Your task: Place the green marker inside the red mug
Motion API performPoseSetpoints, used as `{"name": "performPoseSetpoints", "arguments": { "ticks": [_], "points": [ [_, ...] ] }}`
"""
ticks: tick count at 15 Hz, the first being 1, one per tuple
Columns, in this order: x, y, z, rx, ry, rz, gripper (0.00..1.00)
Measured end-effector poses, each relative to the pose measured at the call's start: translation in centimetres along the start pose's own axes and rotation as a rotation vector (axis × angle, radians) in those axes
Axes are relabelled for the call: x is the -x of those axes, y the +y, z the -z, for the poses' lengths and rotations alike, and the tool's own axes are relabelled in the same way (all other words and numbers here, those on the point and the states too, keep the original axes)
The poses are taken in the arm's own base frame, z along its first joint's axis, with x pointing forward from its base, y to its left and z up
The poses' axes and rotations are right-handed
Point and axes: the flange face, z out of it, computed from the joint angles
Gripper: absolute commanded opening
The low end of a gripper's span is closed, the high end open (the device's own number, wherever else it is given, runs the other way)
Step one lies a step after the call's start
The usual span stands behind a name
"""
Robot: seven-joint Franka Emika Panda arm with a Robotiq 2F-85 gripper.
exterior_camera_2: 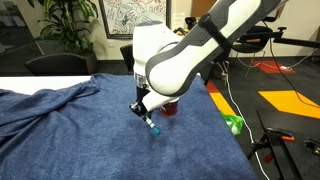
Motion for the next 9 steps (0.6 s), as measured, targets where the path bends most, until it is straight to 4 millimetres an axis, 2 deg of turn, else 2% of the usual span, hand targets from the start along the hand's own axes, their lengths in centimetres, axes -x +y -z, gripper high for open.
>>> {"name": "performPoseSetpoints", "arguments": {
  "ticks": [9],
  "points": [
    [2.4, 1.9, 7.5, 0.021, 0.008, 0.077, 0.05]
  ]
}}
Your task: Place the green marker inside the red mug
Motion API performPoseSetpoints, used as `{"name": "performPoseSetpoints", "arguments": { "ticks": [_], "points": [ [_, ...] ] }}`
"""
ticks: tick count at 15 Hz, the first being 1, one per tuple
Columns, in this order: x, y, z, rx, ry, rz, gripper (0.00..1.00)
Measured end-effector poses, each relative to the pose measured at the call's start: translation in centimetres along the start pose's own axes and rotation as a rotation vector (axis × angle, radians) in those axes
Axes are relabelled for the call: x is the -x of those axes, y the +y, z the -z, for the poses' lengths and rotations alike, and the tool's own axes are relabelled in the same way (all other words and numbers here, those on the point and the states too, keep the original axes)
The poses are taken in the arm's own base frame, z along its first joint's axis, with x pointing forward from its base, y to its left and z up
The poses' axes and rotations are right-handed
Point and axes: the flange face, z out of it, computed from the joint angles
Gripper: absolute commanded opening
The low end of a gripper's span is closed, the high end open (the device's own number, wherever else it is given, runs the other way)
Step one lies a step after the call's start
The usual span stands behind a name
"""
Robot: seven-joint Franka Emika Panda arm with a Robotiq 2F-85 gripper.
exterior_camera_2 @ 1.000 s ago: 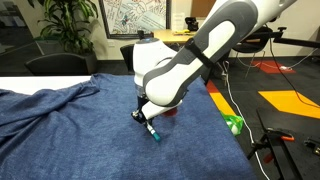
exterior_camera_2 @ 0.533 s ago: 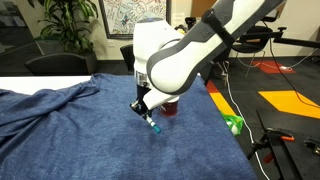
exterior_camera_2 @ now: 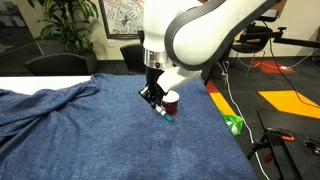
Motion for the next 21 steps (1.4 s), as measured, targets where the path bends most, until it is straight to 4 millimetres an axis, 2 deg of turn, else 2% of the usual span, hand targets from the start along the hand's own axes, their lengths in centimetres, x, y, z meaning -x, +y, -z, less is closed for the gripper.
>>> {"name": "performPoseSetpoints", "arguments": {
  "ticks": [1, 2, 4, 10, 11, 15, 21],
  "points": [
    [0.3, 0.3, 0.9, 0.002, 0.000, 0.005, 0.05],
    [0.5, 0.5, 1.6, 0.003, -0.005, 0.015, 0.20],
    [0.5, 0.7, 2.1, 0.000, -0.002, 0.016, 0.20],
    [0.7, 0.6, 1.2, 0.008, -0.014, 0.018, 0.20],
    [0.7, 0.6, 1.2, 0.008, -0.014, 0.018, 0.05],
    [0.6, 0.6, 1.1, 0.018, -0.002, 0.019, 0.05],
    [-0.4, 0.7, 1.7, 0.086, 0.147, -0.037, 0.05]
  ]
}}
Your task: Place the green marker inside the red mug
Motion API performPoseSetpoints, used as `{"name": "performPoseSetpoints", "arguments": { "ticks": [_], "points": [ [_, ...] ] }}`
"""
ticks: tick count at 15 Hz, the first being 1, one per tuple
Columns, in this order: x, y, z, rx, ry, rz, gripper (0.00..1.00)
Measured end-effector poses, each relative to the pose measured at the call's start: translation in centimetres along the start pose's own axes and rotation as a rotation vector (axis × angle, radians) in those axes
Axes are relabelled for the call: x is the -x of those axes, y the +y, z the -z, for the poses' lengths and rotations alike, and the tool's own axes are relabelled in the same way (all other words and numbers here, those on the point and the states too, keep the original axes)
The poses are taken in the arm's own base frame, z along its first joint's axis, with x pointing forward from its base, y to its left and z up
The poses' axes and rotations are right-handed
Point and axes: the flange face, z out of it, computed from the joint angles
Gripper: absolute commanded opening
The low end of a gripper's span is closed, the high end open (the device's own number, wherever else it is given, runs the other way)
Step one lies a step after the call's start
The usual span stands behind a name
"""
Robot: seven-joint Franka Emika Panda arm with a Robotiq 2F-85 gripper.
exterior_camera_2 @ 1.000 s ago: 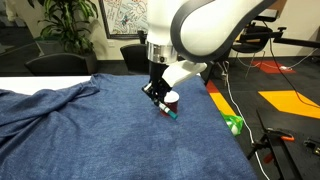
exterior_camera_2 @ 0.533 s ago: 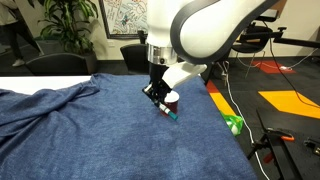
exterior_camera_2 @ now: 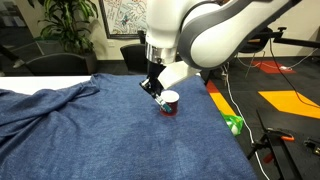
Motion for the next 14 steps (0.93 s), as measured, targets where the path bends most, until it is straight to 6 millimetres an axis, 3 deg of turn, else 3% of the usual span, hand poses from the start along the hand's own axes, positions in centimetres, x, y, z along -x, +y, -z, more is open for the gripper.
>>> {"name": "performPoseSetpoints", "arguments": {
  "ticks": [14],
  "points": [
    [0.01, -0.90, 0.34, 0.113, 0.383, -0.264, 0.05]
  ]
}}
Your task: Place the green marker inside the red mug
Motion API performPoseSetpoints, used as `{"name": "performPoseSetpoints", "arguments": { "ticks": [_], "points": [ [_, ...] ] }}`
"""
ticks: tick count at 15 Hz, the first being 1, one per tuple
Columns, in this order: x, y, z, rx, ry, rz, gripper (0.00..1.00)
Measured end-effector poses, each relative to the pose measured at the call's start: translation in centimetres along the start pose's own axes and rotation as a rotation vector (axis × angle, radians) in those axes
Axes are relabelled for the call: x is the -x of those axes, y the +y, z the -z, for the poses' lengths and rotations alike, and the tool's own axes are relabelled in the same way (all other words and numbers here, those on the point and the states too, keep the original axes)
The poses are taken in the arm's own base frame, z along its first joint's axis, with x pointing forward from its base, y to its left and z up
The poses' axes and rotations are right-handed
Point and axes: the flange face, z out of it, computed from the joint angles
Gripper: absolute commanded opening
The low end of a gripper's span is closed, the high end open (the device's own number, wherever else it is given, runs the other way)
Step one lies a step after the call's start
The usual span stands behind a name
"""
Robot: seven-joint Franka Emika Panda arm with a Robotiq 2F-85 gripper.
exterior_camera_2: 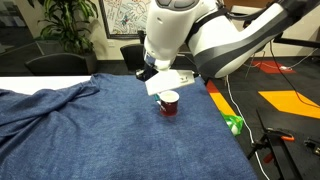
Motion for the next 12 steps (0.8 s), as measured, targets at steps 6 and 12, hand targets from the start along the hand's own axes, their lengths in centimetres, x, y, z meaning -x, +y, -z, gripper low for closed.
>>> {"name": "performPoseSetpoints", "arguments": {
  "ticks": [6, 12],
  "points": [
    [0.8, 0.1, -0.2, 0.052, 0.200, -0.111, 0.05],
    [2.9, -0.1, -0.5, 0.165, 0.370, -0.208, 0.05]
  ]
}}
